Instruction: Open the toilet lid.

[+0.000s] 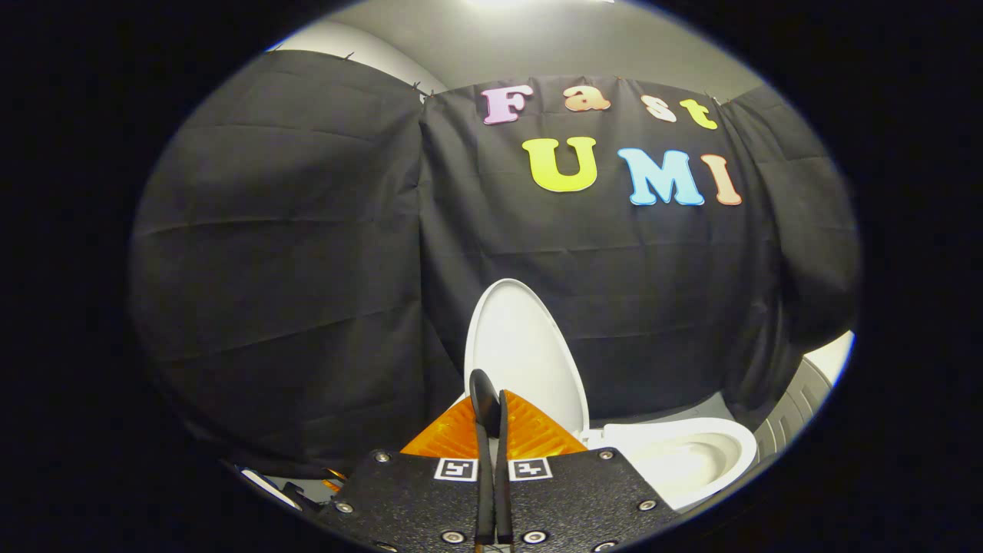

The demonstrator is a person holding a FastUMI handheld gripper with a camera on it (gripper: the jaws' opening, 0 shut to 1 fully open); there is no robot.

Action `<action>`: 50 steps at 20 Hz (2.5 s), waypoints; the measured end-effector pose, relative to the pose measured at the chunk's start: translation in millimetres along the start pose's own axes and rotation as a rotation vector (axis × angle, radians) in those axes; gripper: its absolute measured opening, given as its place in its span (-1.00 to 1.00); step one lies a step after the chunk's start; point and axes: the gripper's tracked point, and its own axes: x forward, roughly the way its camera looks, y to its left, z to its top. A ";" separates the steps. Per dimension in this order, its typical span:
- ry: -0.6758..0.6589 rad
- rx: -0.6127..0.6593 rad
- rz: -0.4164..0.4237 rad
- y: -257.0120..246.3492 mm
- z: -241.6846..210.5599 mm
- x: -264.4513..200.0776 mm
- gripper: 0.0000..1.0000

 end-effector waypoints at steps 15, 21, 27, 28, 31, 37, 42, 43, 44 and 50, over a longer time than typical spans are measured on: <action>-0.167 -0.005 0.119 -65.9 63.1 -57.6 0.87; -0.207 -0.082 0.001 -161.9 83.2 -83.4 0.87; -0.225 -0.052 -0.136 -266.7 91.2 -105.4 0.86; -0.225 -0.053 -0.154 -281.1 87.7 -110.1 0.86; -0.212 -0.081 -0.204 -320.5 76.6 -126.3 0.86; -0.195 -0.116 -0.292 -375.6 60.6 -149.4 0.86; -0.194 -0.131 -0.326 -401.9 45.0 -165.7 0.86; -0.191 -0.144 -0.332 -405.8 41.5 -170.2 0.86; -0.195 -0.156 -0.340 -411.7 37.5 -174.1 0.87; -0.252 -0.065 -0.404 -441.4 14.7 -200.6 0.88</action>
